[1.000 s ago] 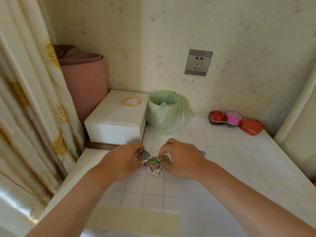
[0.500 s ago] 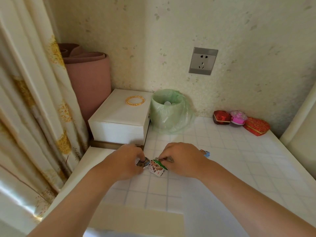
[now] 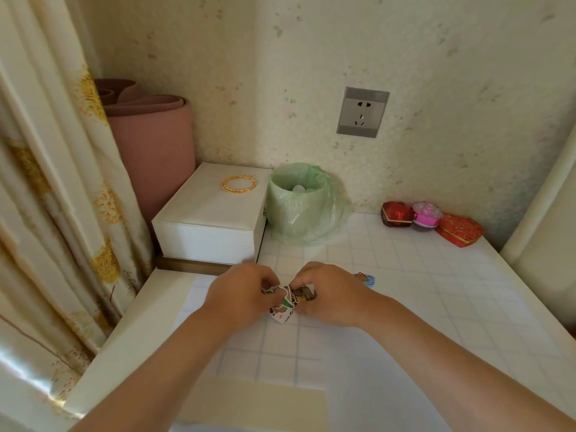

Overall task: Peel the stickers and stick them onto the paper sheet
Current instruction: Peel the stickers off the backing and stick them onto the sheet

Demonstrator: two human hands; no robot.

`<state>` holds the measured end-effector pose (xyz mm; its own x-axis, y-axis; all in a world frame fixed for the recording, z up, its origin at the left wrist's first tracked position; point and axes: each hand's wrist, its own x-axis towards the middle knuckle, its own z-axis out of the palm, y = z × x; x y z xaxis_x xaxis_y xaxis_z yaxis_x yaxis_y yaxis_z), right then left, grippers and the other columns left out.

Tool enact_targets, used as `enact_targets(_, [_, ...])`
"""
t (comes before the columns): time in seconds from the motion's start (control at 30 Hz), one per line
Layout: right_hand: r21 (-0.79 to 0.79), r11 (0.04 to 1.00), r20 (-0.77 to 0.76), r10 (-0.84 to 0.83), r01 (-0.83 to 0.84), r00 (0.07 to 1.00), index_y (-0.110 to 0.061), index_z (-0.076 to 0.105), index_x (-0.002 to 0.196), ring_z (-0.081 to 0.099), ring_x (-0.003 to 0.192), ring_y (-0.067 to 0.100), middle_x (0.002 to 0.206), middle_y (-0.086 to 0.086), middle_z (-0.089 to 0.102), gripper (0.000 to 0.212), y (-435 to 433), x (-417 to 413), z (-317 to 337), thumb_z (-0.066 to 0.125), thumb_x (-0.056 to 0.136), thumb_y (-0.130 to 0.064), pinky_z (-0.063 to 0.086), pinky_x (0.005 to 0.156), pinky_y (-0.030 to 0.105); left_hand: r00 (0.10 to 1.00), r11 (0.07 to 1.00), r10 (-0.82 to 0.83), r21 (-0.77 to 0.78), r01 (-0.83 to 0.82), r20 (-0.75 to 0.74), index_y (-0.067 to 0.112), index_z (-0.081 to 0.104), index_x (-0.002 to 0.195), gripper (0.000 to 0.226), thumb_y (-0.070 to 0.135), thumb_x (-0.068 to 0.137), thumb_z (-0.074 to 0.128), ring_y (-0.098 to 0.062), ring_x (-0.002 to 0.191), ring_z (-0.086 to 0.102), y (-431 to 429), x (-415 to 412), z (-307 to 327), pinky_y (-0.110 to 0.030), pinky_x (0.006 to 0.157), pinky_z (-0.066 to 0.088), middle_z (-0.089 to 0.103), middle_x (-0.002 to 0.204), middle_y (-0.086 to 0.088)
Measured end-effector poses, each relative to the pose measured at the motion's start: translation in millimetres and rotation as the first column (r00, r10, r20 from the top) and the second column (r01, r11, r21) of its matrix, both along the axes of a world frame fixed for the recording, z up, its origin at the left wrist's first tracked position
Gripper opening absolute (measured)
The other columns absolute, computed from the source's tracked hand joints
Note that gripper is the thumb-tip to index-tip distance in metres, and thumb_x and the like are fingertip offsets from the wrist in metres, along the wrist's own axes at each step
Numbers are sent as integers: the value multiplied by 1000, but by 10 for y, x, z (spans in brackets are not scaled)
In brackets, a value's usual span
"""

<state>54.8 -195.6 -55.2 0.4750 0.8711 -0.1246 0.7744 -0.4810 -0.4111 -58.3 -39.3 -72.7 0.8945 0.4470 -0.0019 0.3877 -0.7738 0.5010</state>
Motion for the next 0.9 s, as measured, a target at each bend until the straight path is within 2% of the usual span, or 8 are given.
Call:
enact_targets(0.07, [6,1000,-17,-12,12,1000,-34,72,115,59,105,11,115,-9,58,30,11,3,-11,73,84,-35,49,93,36,1000,999,17,-38,-16,26,35,66,94,17,48,83,70,-4,85,60,2,-15,18,-27,73,50,65,91,17])
enact_targets(0.13, [18,999,-25,-26,26,999,-38,73,112,59,102,12,111,-11,57,30,38,-7,-39,74,82,-40,48,94,40,999,999,38,-9,-38,38,33,64,92,16,43,83,71,-7,86,61,12,-30,38,-28,77,50,66,89,15])
enact_targets(0.23, [8,999,-24,-46,46,999,-41,71,112,60,102,14,110,-13,55,33,71,-26,-94,72,80,-40,47,95,45,997,994,75,-84,-73,27,31,65,84,14,43,82,71,-8,82,63,55,-34,51,-27,72,48,66,82,13])
enact_targets(0.37, [39,997,-55,-70,72,996,-44,71,109,59,98,13,109,-11,55,27,60,-49,-93,71,82,-44,45,95,40,997,980,77,-189,-70,30,32,73,81,16,44,89,64,-6,77,63,101,-41,65,-27,70,50,70,77,13])
enact_targets(0.5, [174,969,-248,-129,175,960,-45,66,98,54,80,-3,111,-15,60,12,28,-71,-85,70,89,-38,43,83,26,997,953,45,-302,-26,57,23,74,78,30,40,96,58,-9,49,54,95,-35,126,-27,56,44,63,58,3])
enact_targets(0.63, [259,928,-327,-176,267,929,-29,76,94,55,57,-14,90,-14,71,10,26,-52,-84,67,93,-32,41,66,21,999,932,21,-363,-5,41,23,75,82,29,38,98,56,-13,50,52,65,-28,166,-27,56,42,62,58,4])
enact_targets(0.8, [261,873,-490,-248,412,836,-27,74,79,58,49,8,67,-5,70,12,61,-44,-38,69,90,-28,48,56,24,998,911,34,-411,-8,55,25,77,84,27,39,97,57,-15,51,50,37,-16,199,-29,57,44,64,59,2])
enact_targets(0.9, [239,879,-504,-251,413,826,-26,75,85,58,49,3,78,-2,75,9,84,-32,-63,72,87,-34,49,57,25,999,903,15,-430,0,31,24,77,83,30,38,98,56,-12,49,46,25,-20,202,-25,54,40,62,55,-2])
